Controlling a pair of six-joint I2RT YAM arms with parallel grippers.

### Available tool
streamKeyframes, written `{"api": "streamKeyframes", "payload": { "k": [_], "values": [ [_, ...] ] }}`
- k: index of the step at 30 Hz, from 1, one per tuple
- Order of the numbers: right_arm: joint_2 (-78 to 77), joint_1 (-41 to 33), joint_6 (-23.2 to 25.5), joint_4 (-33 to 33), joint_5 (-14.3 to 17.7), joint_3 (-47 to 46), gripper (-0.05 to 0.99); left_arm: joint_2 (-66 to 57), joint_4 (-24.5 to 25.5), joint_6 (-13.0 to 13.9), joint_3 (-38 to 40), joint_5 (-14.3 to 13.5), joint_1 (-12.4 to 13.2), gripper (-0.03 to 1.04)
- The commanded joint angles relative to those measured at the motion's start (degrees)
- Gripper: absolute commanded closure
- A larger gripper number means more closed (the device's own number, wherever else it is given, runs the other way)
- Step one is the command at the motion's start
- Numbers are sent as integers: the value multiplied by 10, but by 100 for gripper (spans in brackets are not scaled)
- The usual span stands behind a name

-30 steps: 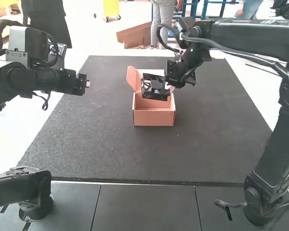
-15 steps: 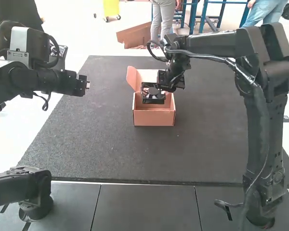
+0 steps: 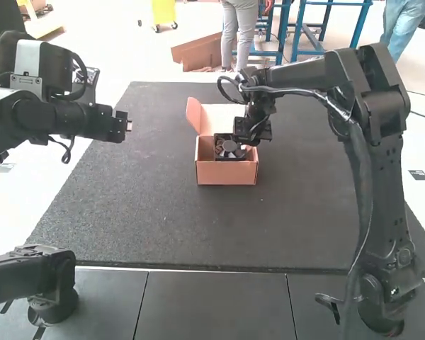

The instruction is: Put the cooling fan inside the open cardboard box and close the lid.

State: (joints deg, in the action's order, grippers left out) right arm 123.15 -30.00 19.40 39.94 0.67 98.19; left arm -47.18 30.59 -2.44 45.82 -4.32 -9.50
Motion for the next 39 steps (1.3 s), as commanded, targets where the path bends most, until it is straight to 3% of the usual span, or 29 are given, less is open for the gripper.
{"api": "streamKeyframes", "payload": {
  "k": [1, 4, 10, 12, 17, 21, 25, 31, 37, 39],
  "values": [
    [2, -4, -6, 0, -30, 35, 80, 8, -5, -3, 10, -3, -4, 4],
    [4, -4, -7, 7, -42, 46, 64, 8, -8, -3, 10, -3, -4, 4],
    [2, -1, -11, 44, -72, 81, 45, 7, -16, -3, 12, -3, -5, 4],
    [3, -1, -13, 76, -86, 103, 30, 6, -18, -3, 12, -3, -5, 4],
    [-8, 6, -27, 120, -121, 157, 19, 4, -30, -3, 11, -3, -5, 4],
    [-51, 12, -26, 115, -137, 164, 14, -5, -46, -2, 12, -3, -5, 4],
    [-98, 18, -51, 114, -131, 161, 9, -26, -63, -2, 14, -3, -5, 4],
    [-165, 33, -103, 99, -86, 111, 4, -60, -83, -2, 27, -3, -5, 4],
    [-281, 66, -143, -29, -30, -57, 4, -102, -108, -3, 37, -3, -5, 4],
    [-314, 71, -147, -83, -25, -114, 4, -114, -116, -6, 43, -3, -5, 4]
  ]
}}
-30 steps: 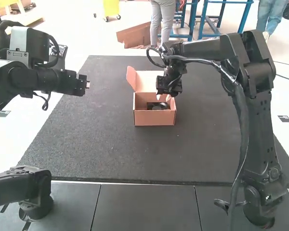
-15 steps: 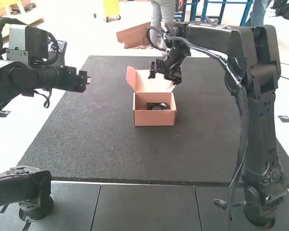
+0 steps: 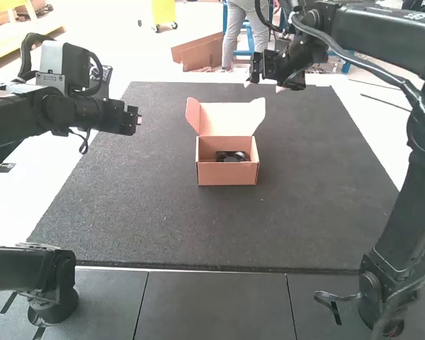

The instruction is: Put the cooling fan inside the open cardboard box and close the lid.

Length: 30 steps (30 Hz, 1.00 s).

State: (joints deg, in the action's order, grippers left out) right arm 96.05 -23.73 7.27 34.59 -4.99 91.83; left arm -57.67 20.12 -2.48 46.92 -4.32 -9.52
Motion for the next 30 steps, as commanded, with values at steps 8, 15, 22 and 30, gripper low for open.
{"api": "streamKeyframes", "payload": {
  "k": [8, 15, 22, 30],
  "values": [
    [-104, 18, -30, -174, 36, -183, 4, -74, -42, -26, 58, -3, -5, 4],
    [-82, 33, -34, -223, 38, -188, 4, -147, -66, -35, 86, -3, -5, 4],
    [-29, 35, -37, -230, 39, -154, 4, -212, -106, -48, 110, -3, -5, 4],
    [35, 37, -35, -227, 37, -95, 4, -298, -143, -49, 158, 4, -6, 4]
  ]
}}
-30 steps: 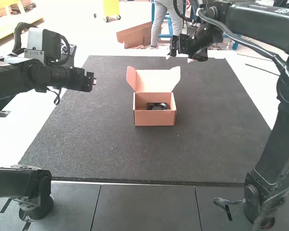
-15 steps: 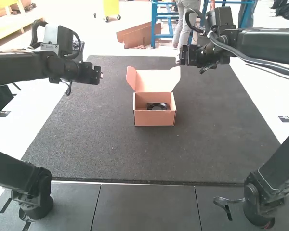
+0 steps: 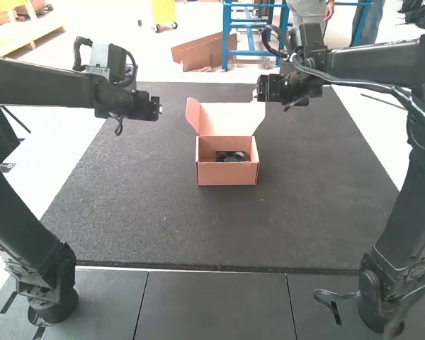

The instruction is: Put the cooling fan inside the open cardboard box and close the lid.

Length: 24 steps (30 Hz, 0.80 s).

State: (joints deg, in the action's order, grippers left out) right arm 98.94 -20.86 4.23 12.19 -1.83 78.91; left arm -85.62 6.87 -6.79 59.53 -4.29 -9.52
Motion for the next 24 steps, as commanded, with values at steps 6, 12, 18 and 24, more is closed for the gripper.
{"api": "streamKeyframes", "payload": {
  "k": [6, 12, 18, 24],
  "values": [
    [56, 17, -5, 8, -2, 84, 4, -78, -31, -17, 74, 17, -6, 4],
    [108, 17, -10, 53, -20, 144, 4, -120, -43, -24, 105, 33, -6, 4],
    [151, 24, -8, 74, -33, 191, 4, -158, -58, -28, 126, 45, -5, 4],
    [177, 33, -5, 74, -34, 223, 4, -177, -59, -36, 143, 66, -18, 4]
  ]
}}
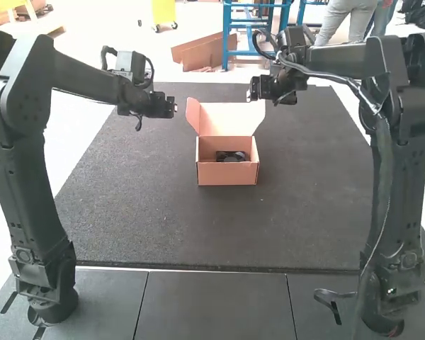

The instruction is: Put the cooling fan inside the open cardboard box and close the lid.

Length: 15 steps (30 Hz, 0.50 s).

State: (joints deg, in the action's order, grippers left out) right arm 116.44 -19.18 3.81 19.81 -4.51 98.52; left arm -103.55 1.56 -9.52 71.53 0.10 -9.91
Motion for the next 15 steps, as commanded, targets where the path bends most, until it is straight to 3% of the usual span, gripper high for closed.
{"api": "streamKeyframes", "payload": {
  "k": [1, 8, 12, 15],
  "values": [
    [5, 16, 0, -2, -7, 31, 4, 2, -7, -9, 25, 24, -20, 4],
    [11, 17, 1, 1, -16, 33, 6, 2, -14, -10, 28, 56, -56, 4],
    [12, 17, 1, 7, -24, 33, 11, 4, -12, -16, 29, 56, -62, 4],
    [16, 17, 1, 13, -37, 33, 22, 4, -9, -16, 29, 56, -62, 4]
  ]
}}
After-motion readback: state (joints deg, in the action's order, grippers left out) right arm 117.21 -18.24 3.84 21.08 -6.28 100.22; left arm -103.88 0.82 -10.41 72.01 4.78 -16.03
